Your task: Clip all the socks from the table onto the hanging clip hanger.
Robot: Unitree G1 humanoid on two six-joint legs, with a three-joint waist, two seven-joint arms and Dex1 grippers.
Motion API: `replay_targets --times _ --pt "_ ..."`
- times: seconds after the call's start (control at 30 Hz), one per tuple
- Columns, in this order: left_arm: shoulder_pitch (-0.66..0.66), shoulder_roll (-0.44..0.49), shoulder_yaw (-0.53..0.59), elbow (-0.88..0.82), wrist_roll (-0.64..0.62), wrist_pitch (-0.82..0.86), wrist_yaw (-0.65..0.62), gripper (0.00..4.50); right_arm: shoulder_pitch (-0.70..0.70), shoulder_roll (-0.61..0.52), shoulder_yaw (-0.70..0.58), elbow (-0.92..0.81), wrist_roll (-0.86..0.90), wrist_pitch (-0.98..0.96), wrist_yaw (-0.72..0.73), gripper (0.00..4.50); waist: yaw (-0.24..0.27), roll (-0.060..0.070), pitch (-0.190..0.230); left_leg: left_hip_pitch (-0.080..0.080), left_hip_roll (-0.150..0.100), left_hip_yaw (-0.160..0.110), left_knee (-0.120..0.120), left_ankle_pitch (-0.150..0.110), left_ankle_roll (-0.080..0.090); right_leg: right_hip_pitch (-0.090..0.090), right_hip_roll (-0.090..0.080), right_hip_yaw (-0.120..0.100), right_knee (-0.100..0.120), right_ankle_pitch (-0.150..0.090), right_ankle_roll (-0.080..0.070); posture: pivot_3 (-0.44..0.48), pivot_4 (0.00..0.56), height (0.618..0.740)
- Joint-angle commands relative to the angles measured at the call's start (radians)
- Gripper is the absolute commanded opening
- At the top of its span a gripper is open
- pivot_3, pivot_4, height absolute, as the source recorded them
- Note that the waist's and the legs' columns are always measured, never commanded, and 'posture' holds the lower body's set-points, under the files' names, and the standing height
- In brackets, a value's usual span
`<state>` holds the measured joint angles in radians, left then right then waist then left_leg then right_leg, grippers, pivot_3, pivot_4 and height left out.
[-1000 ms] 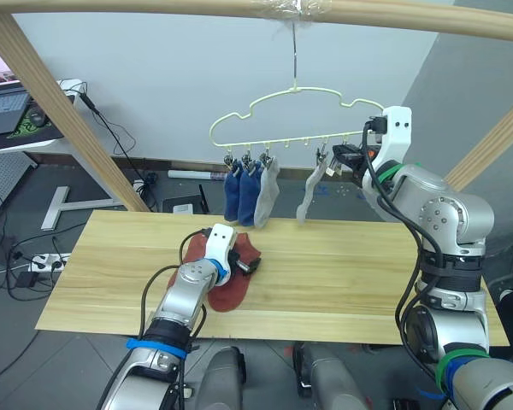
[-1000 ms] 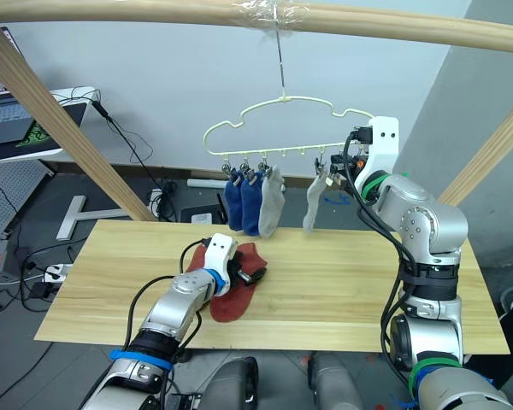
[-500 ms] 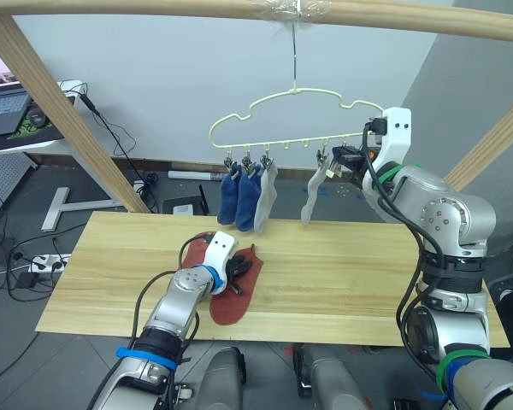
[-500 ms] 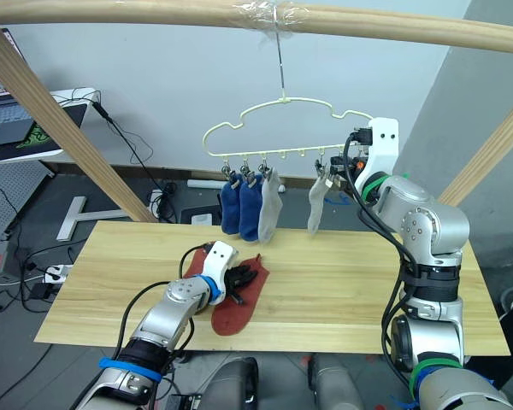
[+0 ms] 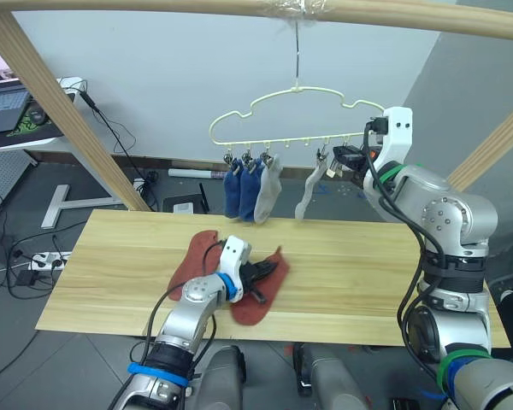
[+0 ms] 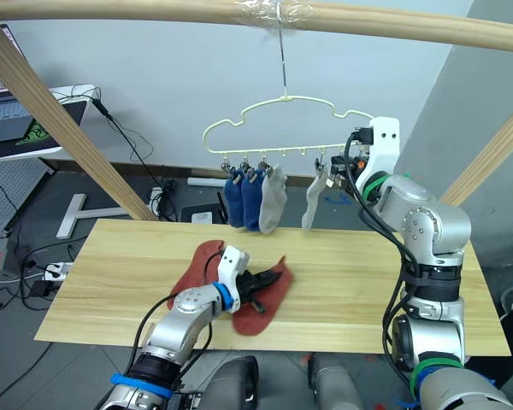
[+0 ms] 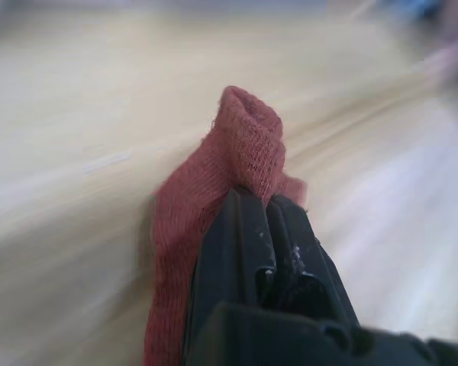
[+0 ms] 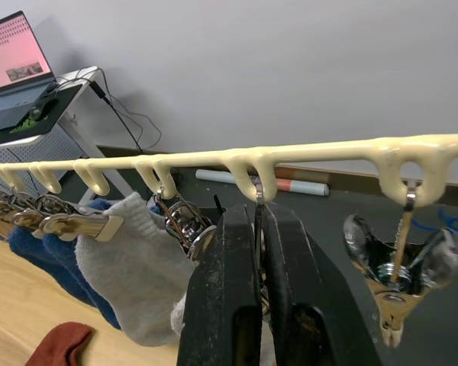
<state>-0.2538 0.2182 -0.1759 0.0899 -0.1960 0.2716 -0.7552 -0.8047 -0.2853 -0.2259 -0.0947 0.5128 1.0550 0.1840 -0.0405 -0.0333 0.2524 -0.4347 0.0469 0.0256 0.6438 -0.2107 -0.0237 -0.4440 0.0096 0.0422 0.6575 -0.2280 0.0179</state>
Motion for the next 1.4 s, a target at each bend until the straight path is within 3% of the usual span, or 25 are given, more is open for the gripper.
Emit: replay_targets --times 0.03,0.17,0.37,0.73,1.2,1.3,1.4 --pt "-0.016 0.017 0.006 -0.138 -0.065 0.033 -0.043 0.03 -0.043 -0.015 -0.088 0.013 0.058 0.062 -0.006 0.00 -0.004 0.000 0.000 0.000 0.000 0.000 0.000 0.000 0.000 0.000 0.001 0.000 0.000 0.000 0.000 -0.096 0.243 0.740" --pt "-0.096 -0.027 0.029 -0.192 -0.120 0.046 -0.015 0.03 -0.117 -0.006 -0.193 0.059 0.187 0.280 0.002 0.00 -0.012 0.000 0.000 0.002 0.000 0.000 0.000 0.000 0.000 0.000 0.002 0.000 0.001 0.000 0.000 -0.103 0.245 0.740" --pt "-0.219 -0.049 -0.061 -0.105 0.025 -0.092 0.024 0.03 -0.189 0.053 -0.334 0.073 0.243 0.462 -0.070 0.00 -0.015 0.000 0.000 0.001 0.000 0.001 0.000 0.000 0.000 0.000 0.002 0.000 0.000 0.000 0.000 -0.109 0.248 0.740" --pt "-0.329 -0.089 -0.067 0.015 0.108 -0.186 0.099 0.03 -0.212 0.105 -0.392 0.034 0.220 0.540 -0.118 0.00 -0.018 0.000 0.000 0.001 0.000 0.001 -0.001 -0.001 0.002 -0.001 0.003 0.000 -0.001 0.000 0.000 -0.121 0.256 0.740" --pt "-0.359 -0.098 -0.063 0.005 0.109 -0.176 0.127 0.03 -0.217 0.117 -0.414 0.029 0.210 0.541 -0.127 0.00 -0.019 0.000 0.000 0.001 0.000 0.002 -0.001 -0.001 0.002 -0.001 0.003 0.000 -0.001 0.000 0.000 -0.128 0.257 0.740" --pt "-0.360 -0.096 -0.060 0.002 0.104 -0.173 0.122 0.00 -0.222 0.122 -0.427 0.029 0.217 0.539 -0.124 0.76 -0.019 0.000 0.000 0.001 0.000 0.002 -0.001 -0.001 0.002 -0.001 0.003 0.000 -0.001 0.000 0.001 -0.128 0.256 0.740" --pt "-0.367 -0.097 -0.059 0.006 0.103 -0.172 0.120 0.00 -0.223 0.124 -0.429 0.032 0.218 0.535 -0.120 1.94 -0.021 0.000 0.000 0.001 0.000 0.002 -0.001 -0.001 0.002 -0.001 0.003 0.000 -0.001 0.000 0.001 -0.127 0.255 0.740"
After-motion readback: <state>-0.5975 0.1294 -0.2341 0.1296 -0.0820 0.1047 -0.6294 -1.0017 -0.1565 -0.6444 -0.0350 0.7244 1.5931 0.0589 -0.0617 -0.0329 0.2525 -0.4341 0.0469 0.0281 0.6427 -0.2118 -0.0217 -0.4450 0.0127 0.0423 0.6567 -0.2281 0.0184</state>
